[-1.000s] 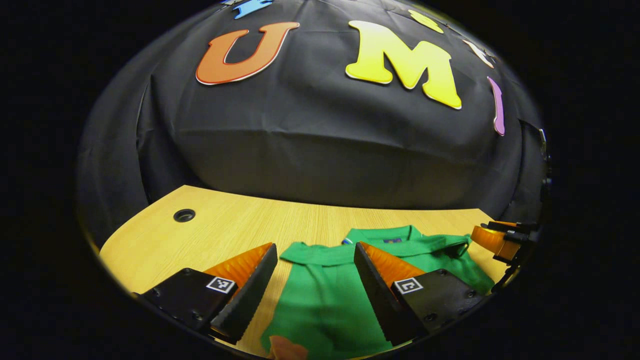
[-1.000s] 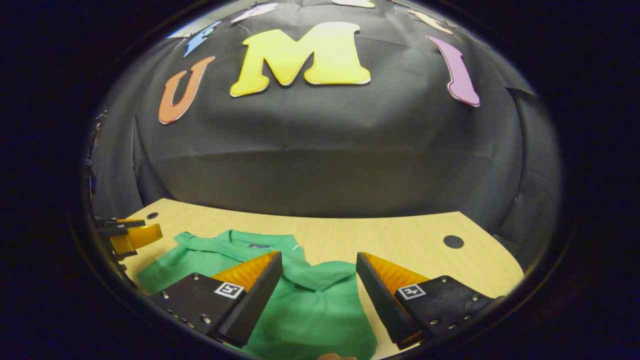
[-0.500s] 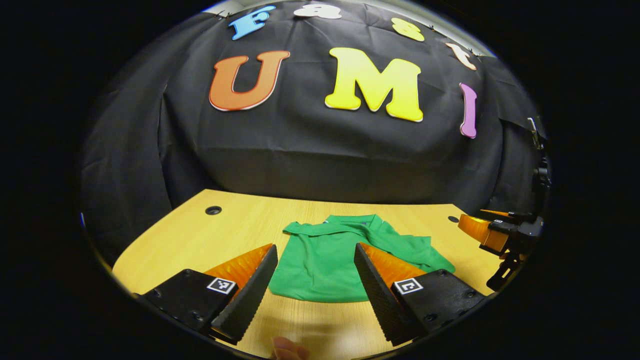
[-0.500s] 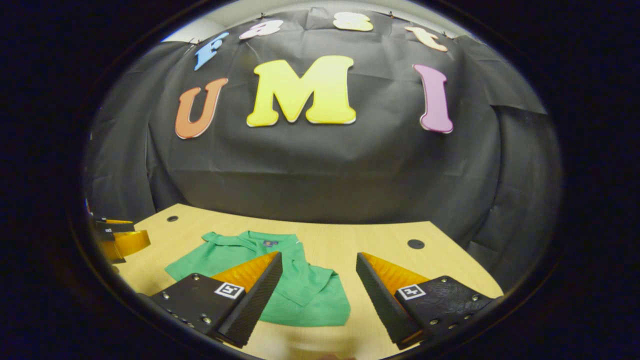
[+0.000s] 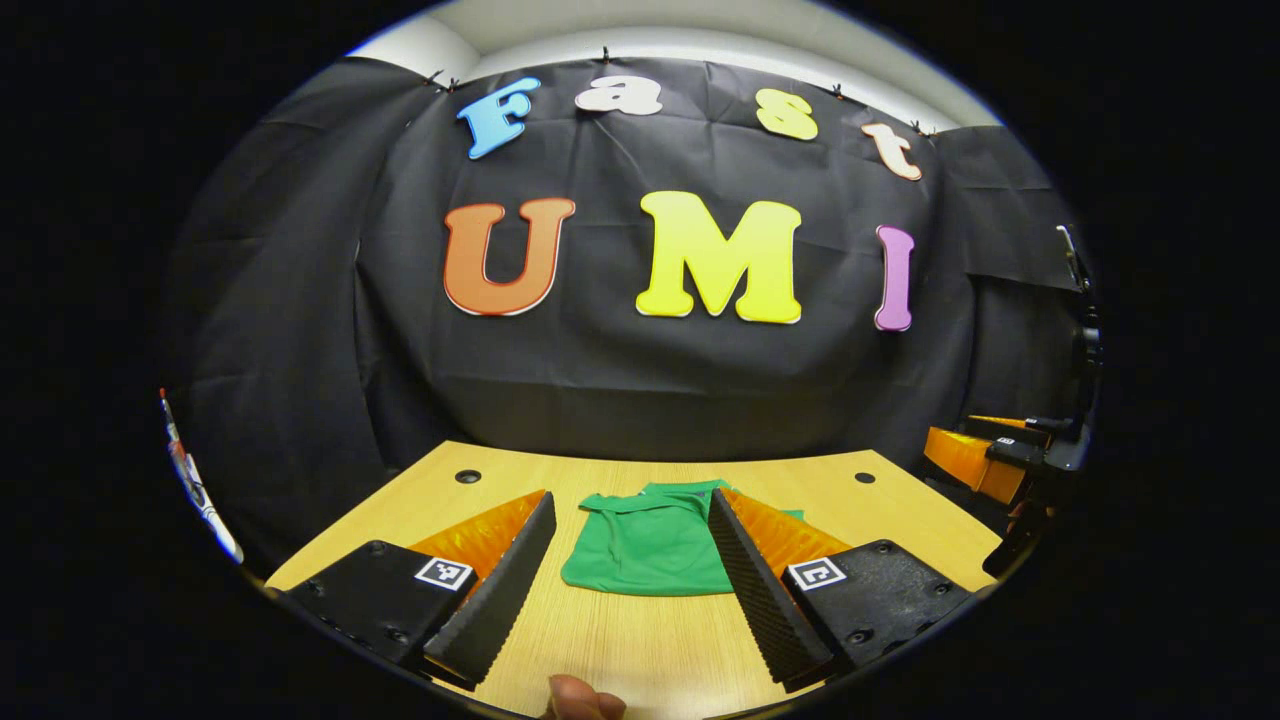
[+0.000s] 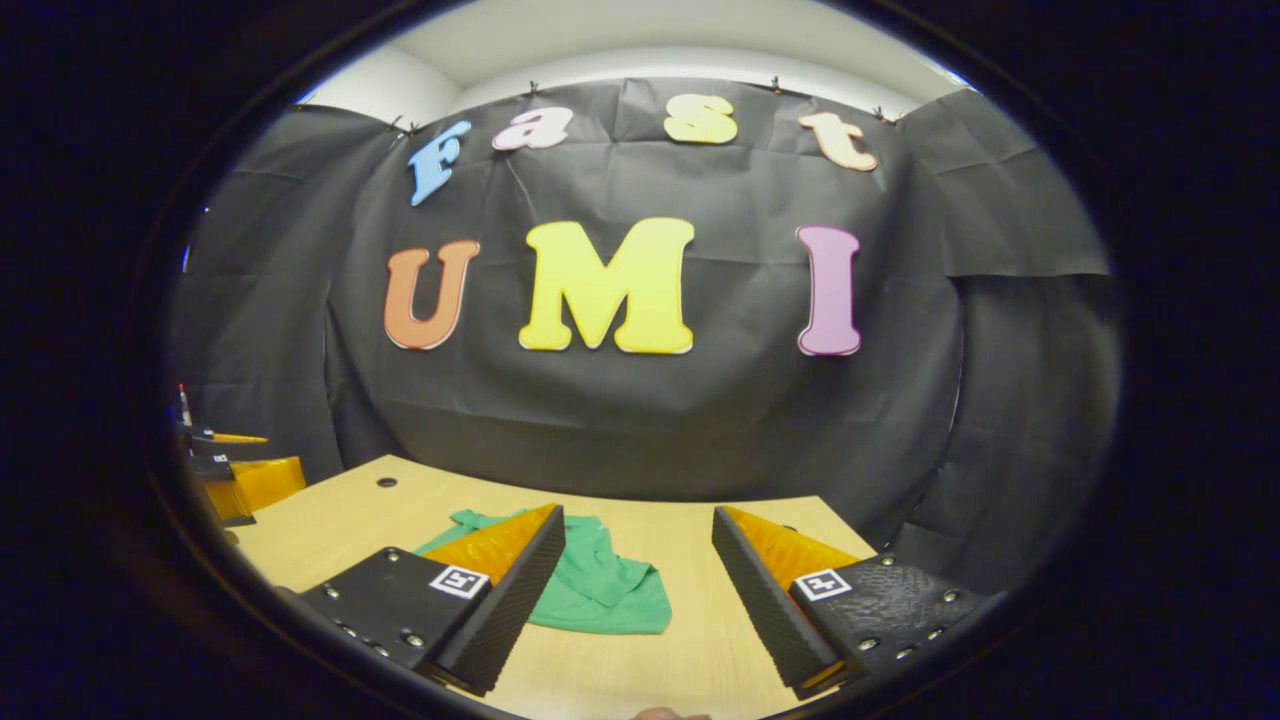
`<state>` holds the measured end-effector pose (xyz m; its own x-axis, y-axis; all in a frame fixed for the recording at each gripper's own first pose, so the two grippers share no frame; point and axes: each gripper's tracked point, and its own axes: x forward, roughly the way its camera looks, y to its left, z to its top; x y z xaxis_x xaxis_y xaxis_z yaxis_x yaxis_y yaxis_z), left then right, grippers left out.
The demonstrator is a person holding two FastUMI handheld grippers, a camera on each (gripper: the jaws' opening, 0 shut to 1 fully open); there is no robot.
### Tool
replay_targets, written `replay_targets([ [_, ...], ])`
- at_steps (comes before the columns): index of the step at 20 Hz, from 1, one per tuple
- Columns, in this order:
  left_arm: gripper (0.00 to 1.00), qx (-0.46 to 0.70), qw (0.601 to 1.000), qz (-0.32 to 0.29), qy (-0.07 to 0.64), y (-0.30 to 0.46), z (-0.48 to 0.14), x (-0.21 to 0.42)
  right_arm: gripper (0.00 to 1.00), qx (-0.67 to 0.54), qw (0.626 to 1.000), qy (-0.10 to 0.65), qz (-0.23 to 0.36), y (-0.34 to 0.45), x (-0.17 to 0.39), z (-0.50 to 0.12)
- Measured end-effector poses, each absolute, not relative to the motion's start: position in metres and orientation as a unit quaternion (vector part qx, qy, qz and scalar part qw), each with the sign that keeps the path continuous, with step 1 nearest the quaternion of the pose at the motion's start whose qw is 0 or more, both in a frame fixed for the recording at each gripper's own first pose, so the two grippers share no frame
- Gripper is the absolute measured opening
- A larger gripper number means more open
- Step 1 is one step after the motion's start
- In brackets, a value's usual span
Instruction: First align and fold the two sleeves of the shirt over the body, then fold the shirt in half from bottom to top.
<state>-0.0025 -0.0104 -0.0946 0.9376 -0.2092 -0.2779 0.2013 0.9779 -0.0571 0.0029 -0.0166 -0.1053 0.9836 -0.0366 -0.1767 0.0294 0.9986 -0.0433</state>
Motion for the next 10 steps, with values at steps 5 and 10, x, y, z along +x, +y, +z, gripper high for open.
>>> replay_targets([
  [5,0.98,-0.014,0.989,-0.102,0.104,-0.001,-0.061,-0.042,0.95,-0.020,0.997,0.072,-0.010,-0.014,-0.044,-0.077],
  [10,0.98,-0.017,0.992,-0.096,0.084,0.005,-0.044,-0.075,0.95,-0.019,0.997,0.068,-0.010,-0.011,-0.093,-0.070],
])
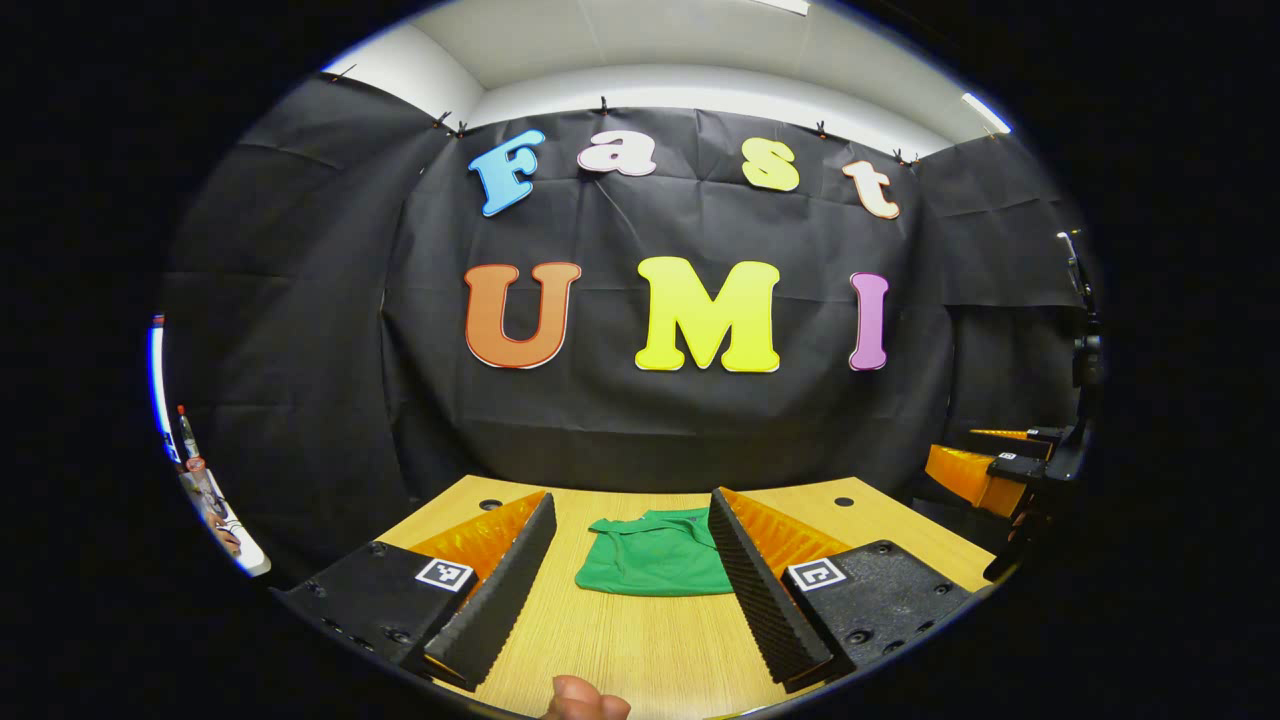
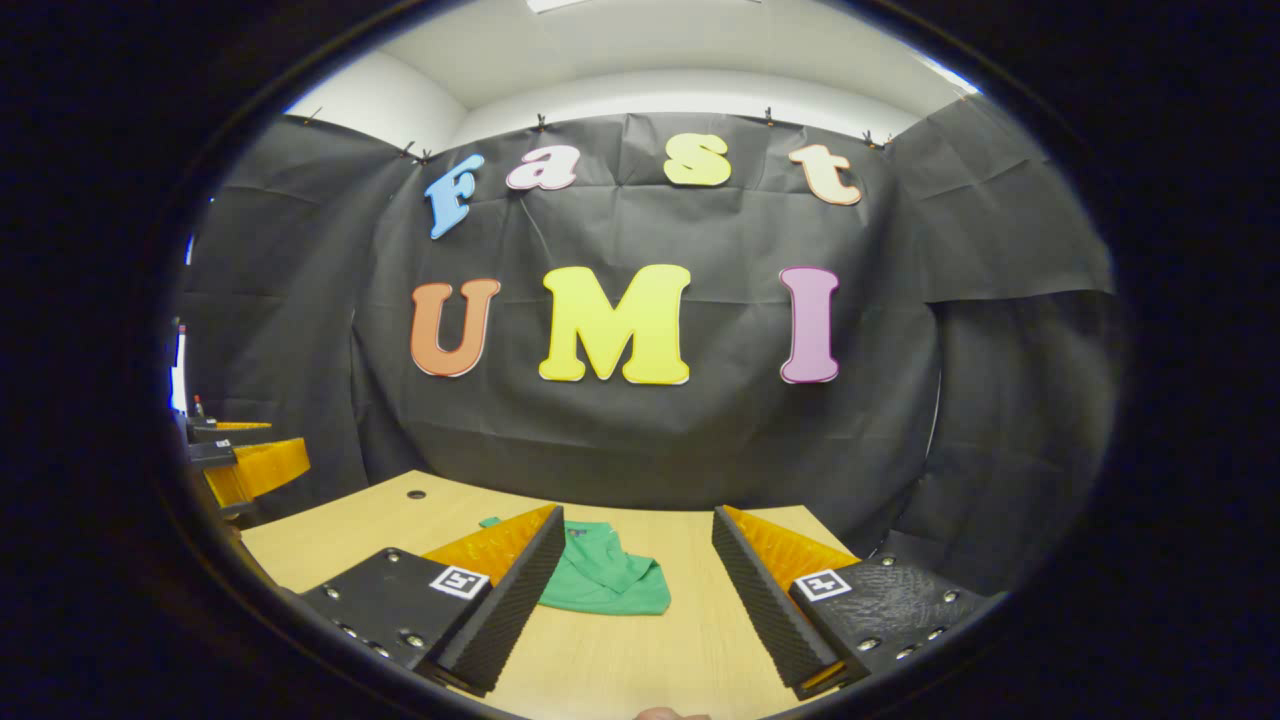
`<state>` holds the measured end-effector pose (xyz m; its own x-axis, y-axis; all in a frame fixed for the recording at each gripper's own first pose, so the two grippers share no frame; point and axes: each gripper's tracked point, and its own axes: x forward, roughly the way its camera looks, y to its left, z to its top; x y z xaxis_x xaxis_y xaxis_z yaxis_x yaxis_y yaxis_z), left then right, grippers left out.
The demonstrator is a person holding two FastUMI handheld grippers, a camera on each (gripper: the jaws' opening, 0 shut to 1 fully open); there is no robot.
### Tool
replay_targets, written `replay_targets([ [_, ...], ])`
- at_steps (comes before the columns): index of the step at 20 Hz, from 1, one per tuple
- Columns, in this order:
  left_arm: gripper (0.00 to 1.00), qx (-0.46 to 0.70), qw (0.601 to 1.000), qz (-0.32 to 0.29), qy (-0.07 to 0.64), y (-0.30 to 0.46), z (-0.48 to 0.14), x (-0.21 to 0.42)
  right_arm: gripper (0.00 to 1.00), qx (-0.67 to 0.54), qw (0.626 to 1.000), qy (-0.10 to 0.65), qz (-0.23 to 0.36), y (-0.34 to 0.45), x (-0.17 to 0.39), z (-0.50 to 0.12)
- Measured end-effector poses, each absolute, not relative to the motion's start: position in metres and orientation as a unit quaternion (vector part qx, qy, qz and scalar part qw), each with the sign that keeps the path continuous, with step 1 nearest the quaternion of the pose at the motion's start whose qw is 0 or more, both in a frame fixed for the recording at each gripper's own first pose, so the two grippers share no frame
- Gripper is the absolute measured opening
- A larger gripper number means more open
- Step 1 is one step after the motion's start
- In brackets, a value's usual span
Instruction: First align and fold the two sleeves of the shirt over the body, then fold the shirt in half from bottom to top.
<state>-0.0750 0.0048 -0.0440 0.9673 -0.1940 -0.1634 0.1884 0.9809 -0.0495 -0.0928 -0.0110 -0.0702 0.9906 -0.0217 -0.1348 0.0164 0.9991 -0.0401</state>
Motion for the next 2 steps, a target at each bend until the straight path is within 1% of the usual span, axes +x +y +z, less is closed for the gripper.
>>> replay_targets([
  [2,1.00,-0.021,0.992,-0.096,0.081,0.0064,-0.0406,-0.0885,0.95,-0.016,0.997,0.073,-0.007,-0.0079,-0.1101,-0.0734],
])
